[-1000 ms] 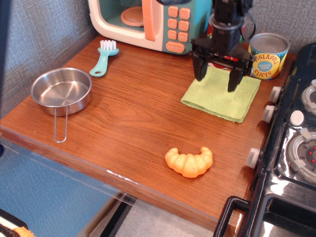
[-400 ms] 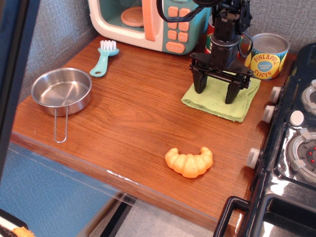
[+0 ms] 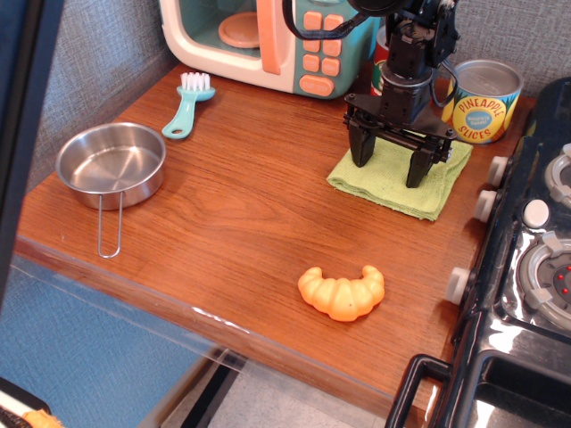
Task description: Move the green towel to the right of the brush
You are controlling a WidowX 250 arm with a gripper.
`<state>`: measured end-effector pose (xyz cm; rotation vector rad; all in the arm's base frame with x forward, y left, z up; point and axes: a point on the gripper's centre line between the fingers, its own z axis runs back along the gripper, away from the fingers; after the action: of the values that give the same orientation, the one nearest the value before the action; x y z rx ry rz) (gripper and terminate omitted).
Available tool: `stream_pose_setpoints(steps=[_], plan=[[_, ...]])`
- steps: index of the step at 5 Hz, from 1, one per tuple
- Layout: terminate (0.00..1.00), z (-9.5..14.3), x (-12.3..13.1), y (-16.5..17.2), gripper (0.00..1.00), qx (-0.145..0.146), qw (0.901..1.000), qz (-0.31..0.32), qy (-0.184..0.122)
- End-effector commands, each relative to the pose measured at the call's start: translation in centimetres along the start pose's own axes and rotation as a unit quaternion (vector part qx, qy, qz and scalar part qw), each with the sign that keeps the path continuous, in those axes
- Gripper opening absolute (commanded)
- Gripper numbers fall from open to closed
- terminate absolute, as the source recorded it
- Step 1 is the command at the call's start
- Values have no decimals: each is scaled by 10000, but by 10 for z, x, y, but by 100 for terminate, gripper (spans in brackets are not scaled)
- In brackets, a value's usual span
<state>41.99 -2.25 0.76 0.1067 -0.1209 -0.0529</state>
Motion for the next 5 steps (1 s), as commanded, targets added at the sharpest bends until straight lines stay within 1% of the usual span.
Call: stream_pose_setpoints(steps=[1, 2, 3, 4, 5], plan=[[0, 12, -9, 97, 100, 238, 9975, 667, -71], [0, 15, -15, 136, 100, 280, 9955, 907, -57], [0, 15, -21, 159, 100, 44, 9951, 984, -24], [0, 6, -24, 149, 100, -619, 9958, 663, 89], [0, 9, -19, 129, 100, -962, 9951, 217, 65]])
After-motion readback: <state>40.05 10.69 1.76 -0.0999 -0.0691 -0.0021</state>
